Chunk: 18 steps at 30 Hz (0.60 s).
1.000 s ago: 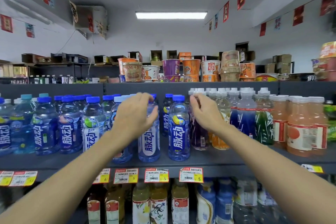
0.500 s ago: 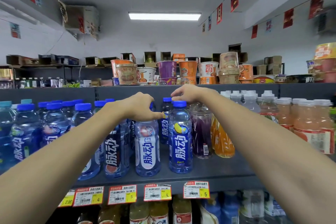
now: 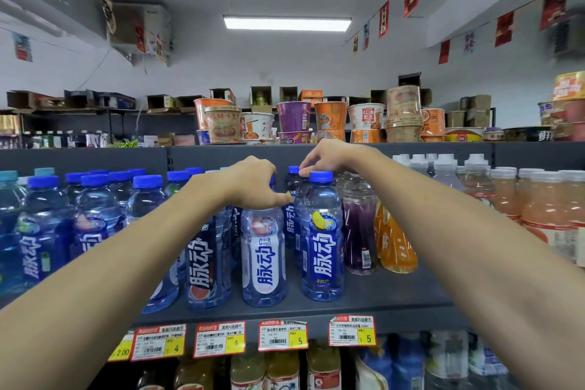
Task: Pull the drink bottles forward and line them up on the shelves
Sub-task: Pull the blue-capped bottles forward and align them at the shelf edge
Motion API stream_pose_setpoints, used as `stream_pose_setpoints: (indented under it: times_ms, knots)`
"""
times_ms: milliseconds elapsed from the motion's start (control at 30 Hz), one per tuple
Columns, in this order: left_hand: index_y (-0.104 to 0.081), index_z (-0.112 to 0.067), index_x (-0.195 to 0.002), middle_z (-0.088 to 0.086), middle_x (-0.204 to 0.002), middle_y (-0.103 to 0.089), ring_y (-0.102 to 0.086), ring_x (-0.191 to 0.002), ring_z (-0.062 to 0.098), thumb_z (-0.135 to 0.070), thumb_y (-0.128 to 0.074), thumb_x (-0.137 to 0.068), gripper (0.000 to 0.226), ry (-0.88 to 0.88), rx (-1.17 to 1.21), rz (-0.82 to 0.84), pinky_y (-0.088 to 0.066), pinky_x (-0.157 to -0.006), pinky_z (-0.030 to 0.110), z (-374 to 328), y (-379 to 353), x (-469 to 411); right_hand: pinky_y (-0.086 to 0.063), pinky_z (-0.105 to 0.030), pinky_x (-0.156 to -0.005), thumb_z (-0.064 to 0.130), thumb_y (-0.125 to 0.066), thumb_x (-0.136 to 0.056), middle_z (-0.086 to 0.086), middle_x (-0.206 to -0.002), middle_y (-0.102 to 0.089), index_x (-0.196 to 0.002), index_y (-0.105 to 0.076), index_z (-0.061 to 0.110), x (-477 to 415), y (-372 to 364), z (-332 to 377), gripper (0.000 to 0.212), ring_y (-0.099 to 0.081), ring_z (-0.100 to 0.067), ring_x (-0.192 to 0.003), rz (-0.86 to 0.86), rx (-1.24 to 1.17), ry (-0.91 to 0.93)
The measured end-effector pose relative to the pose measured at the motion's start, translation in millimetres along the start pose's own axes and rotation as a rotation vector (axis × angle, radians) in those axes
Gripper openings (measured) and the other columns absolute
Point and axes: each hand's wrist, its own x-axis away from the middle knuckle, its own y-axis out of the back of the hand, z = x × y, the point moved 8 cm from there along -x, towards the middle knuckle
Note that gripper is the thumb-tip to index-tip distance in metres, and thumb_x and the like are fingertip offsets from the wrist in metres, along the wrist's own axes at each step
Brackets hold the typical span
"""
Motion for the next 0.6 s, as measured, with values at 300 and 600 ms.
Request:
stream_pose_setpoints:
  times_ms: [300,600]
  knots:
    - [-0.061,-0.009,-0.112,0.003,-0.091,-0.060,-0.055,-0.080,0.019,-0.061,-0.060,-0.087,0.058,0.006,-0.021,-0.010,-0.047,-0.070,0.033,-0.3,0.4,0.6,-0.051,-0.024,-0.077,0.057,-0.072,-0.086,0.010,-0.109,-0.073,-0.110,-0.078,0.032,-7.4,-1.0,3.1,0.035,-0.064,-0.012,-0.103,-0.021,-0.014,0.008]
    - [-0.040,-0.009,-0.143,0.010,-0.140,-0.049,-0.049,-0.124,0.025,-0.050,-0.068,-0.087,0.074,-0.003,0.150,-0.093,-0.042,-0.102,0.034,-0.5,-3.5,7.2,-0.049,-0.040,-0.101,0.063,-0.056,-0.094,0.004,-0.127,-0.064,-0.117,-0.074,0.023,16.6,-2.5,-3.6,0.051,-0.060,-0.021,-0.116,-0.057,-0.171,-0.072]
